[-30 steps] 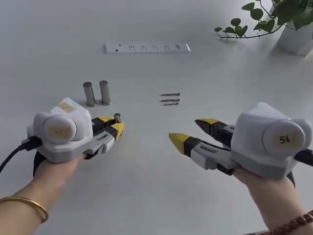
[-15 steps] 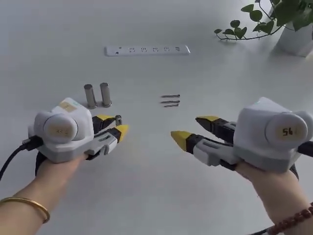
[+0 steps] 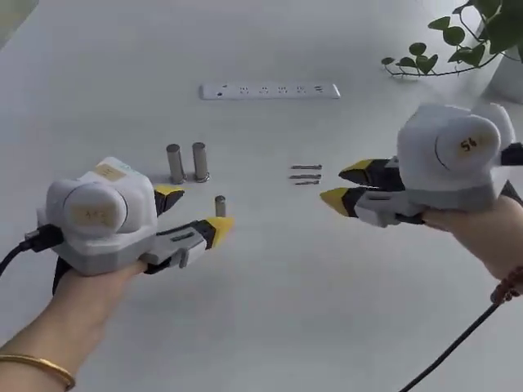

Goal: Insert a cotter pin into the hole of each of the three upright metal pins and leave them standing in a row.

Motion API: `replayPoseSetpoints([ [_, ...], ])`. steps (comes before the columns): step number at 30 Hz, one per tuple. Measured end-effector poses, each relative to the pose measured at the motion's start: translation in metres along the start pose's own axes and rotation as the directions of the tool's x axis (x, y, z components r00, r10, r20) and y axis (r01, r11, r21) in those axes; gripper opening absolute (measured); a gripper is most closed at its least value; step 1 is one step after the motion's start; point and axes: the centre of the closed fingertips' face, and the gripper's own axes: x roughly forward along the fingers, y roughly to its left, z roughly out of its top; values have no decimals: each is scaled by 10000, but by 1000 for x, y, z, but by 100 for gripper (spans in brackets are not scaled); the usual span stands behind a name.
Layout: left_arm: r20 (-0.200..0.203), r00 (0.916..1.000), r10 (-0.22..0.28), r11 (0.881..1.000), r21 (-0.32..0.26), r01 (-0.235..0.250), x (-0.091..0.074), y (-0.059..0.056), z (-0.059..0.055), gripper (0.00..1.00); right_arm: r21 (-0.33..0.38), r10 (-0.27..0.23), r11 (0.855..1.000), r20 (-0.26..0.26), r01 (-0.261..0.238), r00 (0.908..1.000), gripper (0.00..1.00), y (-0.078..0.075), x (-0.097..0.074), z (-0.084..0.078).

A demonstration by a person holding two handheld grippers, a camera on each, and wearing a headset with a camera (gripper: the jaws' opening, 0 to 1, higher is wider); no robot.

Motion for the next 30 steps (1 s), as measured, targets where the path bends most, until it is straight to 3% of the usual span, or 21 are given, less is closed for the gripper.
replayPoseSetpoints([
  [2, -29, 10000, 71, 10000, -2, -71, -5, 0, 1, 50, -471, 52, 9989, -282, -65, 9996, 8, -4, 5, 1],
  [6, 129, 9997, 190, 9997, -180, -187, -16, 0, 6, 52, -492, 637, 9965, -634, -669, 9960, 8, -10, 19, 0],
  [8, 194, 9994, 287, 9992, -288, -281, -21, -1, 6, 53, -975, 778, 9912, -1197, -897, 9898, 8, -13, 28, -8],
  [13, 142, 9992, 368, 9990, -251, -365, -26, -1, 6, 53, -1303, 1047, 9827, -1955, -1316, 9751, 8, -23, 47, -22],
  [17, 28, 9990, 443, 9990, -36, -443, -30, -2, 4, 53, -2343, 969, 9586, -2670, -1621, 9588, 7, -32, 63, -33],
  [19, -34, 9988, 488, 9987, 138, -488, -32, -3, 2, 53, -2303, 1034, 9586, -2665, -1675, 9583, 5, -33, 69, -34],
  [25, -350, 9977, 578, 9957, 741, -550, -36, -6, -5, 52, -2713, 1362, 9356, -3129, -2259, 9400, 1, -35, 83, -39],
  [27, -333, 9977, 593, 9949, 842, -563, -37, -4, -6, 52, -2546, 1473, 9365, -3380, -2410, 9296, 1, -43, 97, -44],
  [30, -331, 9975, 620, 9946, 859, -589, -37, -2, -7, 52, -2695, 1558, 9279, -3476, -2576, 9246, 2, -44, 101, -46],
])
